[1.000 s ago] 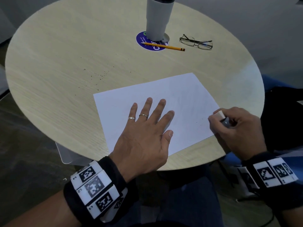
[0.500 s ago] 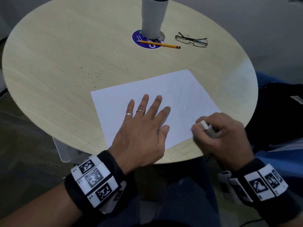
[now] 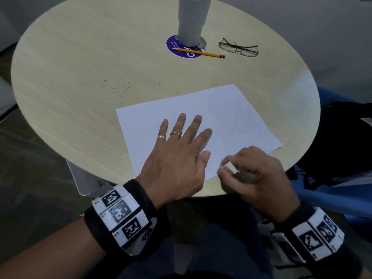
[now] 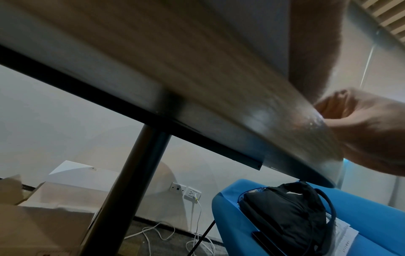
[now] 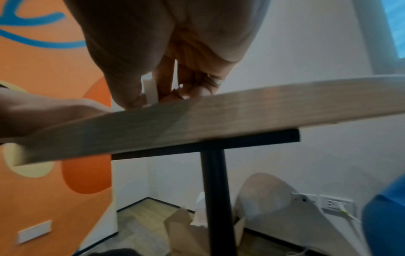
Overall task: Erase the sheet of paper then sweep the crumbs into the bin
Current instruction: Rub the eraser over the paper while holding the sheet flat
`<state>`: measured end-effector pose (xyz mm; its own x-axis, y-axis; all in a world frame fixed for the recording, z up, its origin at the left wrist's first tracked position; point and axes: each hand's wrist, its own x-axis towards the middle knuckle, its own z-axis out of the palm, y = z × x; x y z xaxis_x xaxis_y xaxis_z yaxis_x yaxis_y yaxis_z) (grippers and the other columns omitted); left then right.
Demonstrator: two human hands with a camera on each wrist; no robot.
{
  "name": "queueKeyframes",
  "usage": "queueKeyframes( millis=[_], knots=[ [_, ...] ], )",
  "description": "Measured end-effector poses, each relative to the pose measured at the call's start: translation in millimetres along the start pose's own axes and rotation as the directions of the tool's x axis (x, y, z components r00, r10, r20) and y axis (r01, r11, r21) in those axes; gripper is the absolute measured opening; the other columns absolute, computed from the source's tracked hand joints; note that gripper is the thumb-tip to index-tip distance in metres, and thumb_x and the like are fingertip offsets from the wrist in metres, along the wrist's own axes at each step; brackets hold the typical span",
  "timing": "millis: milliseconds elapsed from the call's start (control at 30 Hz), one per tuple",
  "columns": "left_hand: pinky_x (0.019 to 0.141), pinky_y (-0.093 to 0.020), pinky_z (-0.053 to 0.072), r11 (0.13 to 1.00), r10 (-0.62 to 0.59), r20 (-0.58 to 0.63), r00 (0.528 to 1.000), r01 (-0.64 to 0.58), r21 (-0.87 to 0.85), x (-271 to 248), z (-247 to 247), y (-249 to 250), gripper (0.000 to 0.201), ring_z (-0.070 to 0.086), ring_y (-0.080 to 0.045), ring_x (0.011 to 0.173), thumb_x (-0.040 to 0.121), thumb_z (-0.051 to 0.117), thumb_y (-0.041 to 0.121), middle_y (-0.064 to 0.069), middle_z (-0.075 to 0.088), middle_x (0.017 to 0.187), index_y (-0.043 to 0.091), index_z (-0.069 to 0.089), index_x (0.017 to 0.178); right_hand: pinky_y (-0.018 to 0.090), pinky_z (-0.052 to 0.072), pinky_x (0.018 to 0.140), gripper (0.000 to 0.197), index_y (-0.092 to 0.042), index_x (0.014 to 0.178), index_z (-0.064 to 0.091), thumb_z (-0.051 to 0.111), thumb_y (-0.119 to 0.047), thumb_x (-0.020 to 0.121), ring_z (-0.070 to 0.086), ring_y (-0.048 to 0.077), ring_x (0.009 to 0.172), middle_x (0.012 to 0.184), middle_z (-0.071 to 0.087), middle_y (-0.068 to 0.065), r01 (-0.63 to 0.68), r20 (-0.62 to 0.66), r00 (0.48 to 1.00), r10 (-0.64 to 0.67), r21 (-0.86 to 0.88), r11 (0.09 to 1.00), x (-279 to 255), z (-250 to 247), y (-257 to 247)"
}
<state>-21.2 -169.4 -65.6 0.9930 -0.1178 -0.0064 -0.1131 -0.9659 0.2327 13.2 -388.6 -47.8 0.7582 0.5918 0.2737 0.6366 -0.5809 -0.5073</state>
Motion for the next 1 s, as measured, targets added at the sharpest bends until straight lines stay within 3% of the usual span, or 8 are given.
queueKeyframes(
  millis=[133,200,333,500,667,767,867,1000],
  knots=[
    [0.128,-0.058,-0.001,1.000,-0.006,0.009,1.000,0.006,0.003,1,1,1,0.060,-0.008,-0.028,0.162,0.108,0.018,0.048,0.002,-0.003,0.177,0.033,0.016,0.166,0.043,0.051,0.069,0.016,-0.020,0.070,0.072,0.075,-0.023,0.085,0.058,0.022,0.070,0.068,0.065,-0.005,-0.154,-0.143,0.979,0.143,-0.070,0.986,6,-18,35],
    [0.128,-0.058,-0.001,1.000,-0.004,0.008,1.000,0.004,0.005,1,1,1,0.061,-0.009,-0.028,0.162,0.107,0.017,0.049,0.002,-0.004,0.177,0.033,0.015,0.166,0.042,0.050,0.070,0.015,-0.020,0.071,0.072,0.074,-0.023,0.085,0.056,0.021,0.071,0.068,0.063,-0.005,-0.162,-0.165,0.976,0.141,-0.117,0.980,9,-19,33],
    [0.128,-0.058,0.000,1.000,-0.003,0.001,1.000,0.003,0.007,1,1,0,0.061,-0.008,-0.027,0.162,0.107,0.017,0.049,0.002,-0.003,0.177,0.033,0.016,0.166,0.031,0.048,0.071,0.006,-0.018,0.082,0.079,0.080,-0.023,0.086,0.059,0.019,0.073,0.075,0.066,-0.005,-0.016,-0.039,0.999,0.014,-0.042,0.999,1,-2,6],
    [0.129,-0.058,0.001,1.000,-0.003,-0.006,1.000,0.003,-0.005,0,1,0,0.061,-0.005,-0.028,0.163,0.107,0.019,0.048,0.002,0.001,0.177,0.032,0.020,0.166,0.044,0.051,0.069,0.019,-0.022,0.069,0.070,0.078,-0.018,0.086,0.057,0.022,0.071,0.067,0.063,-0.004,-0.199,-0.204,0.964,0.171,-0.123,0.972,9,-27,50],
    [0.129,-0.057,0.001,1.000,-0.007,-0.011,1.000,0.006,-0.004,-1,0,1,0.060,-0.006,-0.027,0.163,0.108,0.018,0.049,0.003,-0.001,0.177,0.033,0.018,0.166,0.040,0.050,0.068,0.015,-0.021,0.074,0.073,0.076,-0.024,0.088,0.057,0.021,0.072,0.071,0.063,-0.004,-0.108,-0.136,0.986,0.092,-0.117,0.987,5,-10,30],
    [0.129,-0.057,0.001,1.000,-0.007,0.001,1.000,0.007,0.004,-1,-1,1,0.060,-0.006,-0.027,0.162,0.108,0.018,0.048,0.003,-0.003,0.177,0.033,0.017,0.166,0.044,0.053,0.070,0.017,-0.023,0.073,0.073,0.080,-0.024,0.088,0.058,0.022,0.074,0.071,0.065,-0.006,-0.230,-0.202,0.958,0.204,-0.115,0.966,9,-24,51],
    [0.129,-0.056,-0.001,1.000,-0.012,0.005,1.000,0.012,-0.008,-1,-2,2,0.059,-0.007,-0.026,0.162,0.107,0.018,0.048,0.004,-0.004,0.177,0.035,0.016,0.165,0.039,0.053,0.072,0.009,-0.022,0.084,0.078,0.083,-0.016,0.089,0.061,0.017,0.075,0.082,0.072,-0.008,-0.270,-0.260,0.928,0.268,0.026,0.962,6,-39,61],
    [0.129,-0.056,-0.002,1.000,-0.013,0.011,1.000,0.013,-0.021,-1,-3,2,0.059,-0.009,-0.024,0.162,0.107,0.019,0.050,0.005,-0.005,0.176,0.036,0.015,0.165,0.028,0.054,0.078,0.002,-0.022,0.094,0.079,0.080,-0.020,0.093,0.069,0.014,0.084,0.094,0.076,-0.008,-0.309,-0.269,0.902,0.337,0.142,0.940,3,-39,71]
  ],
)
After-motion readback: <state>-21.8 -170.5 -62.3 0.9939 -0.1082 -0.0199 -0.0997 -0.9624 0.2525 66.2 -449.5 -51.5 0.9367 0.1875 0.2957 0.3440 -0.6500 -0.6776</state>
